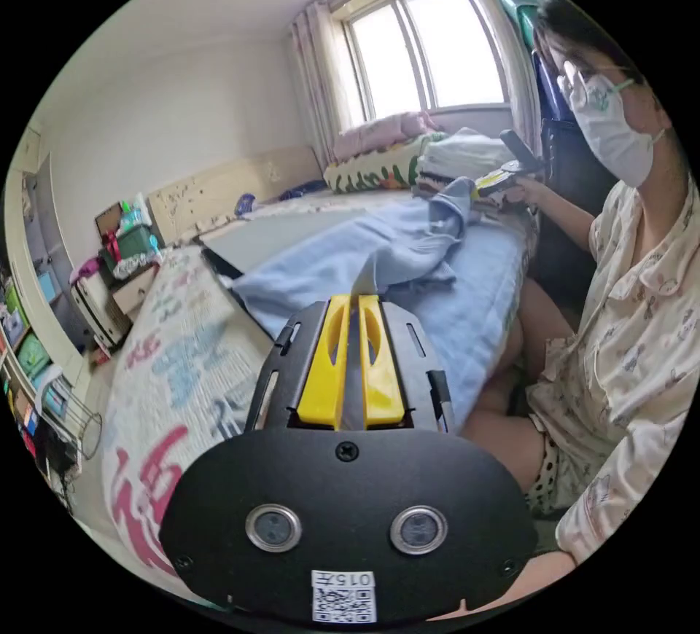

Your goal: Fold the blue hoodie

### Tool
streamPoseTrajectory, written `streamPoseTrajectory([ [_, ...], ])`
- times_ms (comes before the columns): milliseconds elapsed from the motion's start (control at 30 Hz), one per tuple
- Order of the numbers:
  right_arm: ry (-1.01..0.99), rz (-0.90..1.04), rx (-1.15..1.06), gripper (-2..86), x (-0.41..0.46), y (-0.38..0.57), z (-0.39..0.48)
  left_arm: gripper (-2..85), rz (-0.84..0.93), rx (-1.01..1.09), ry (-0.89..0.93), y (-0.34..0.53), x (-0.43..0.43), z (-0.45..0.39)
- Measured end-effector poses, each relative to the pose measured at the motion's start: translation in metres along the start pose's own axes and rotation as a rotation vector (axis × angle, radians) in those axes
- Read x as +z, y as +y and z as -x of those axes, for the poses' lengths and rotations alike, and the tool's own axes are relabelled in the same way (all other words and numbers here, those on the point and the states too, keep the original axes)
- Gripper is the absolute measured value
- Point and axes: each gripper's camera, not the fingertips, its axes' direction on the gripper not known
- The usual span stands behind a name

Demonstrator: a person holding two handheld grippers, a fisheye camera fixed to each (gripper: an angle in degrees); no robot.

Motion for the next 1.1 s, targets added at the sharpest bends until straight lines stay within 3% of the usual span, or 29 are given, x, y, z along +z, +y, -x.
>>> streamPoseTrajectory([
  [233,0.03,-0.078,0.024,3.2,0.0,0.063,0.018,0.3,-0.101,0.003,-0.125,0.051,-0.007,-0.034],
  [433,0.069,0.001,0.029,3.5,0.032,0.139,0.036,0.8,0.02,-0.052,-0.177,0.117,0.017,-0.049],
  [600,0.104,-0.092,0.017,3.8,0.012,0.178,0.055,6.1,-0.102,-0.07,-0.092,0.138,-0.001,-0.053],
  [700,0.027,-0.175,-0.106,8.1,0.003,0.19,0.083,8.6,-0.154,0.05,-0.005,0.133,0.01,-0.073],
  [833,-0.086,-0.15,-0.345,14.3,0.026,0.211,0.127,9.6,-0.019,0.257,0.068,0.141,0.057,-0.102],
  [1000,0.057,-0.05,-0.426,13.4,0.067,0.241,0.138,9.4,-0.072,0.227,0.062,0.165,0.064,-0.097],
  [1100,-0.008,-0.026,-0.416,10.6,0.087,0.242,0.13,8.7,-0.107,0.201,0.055,0.17,0.062,-0.095],
])
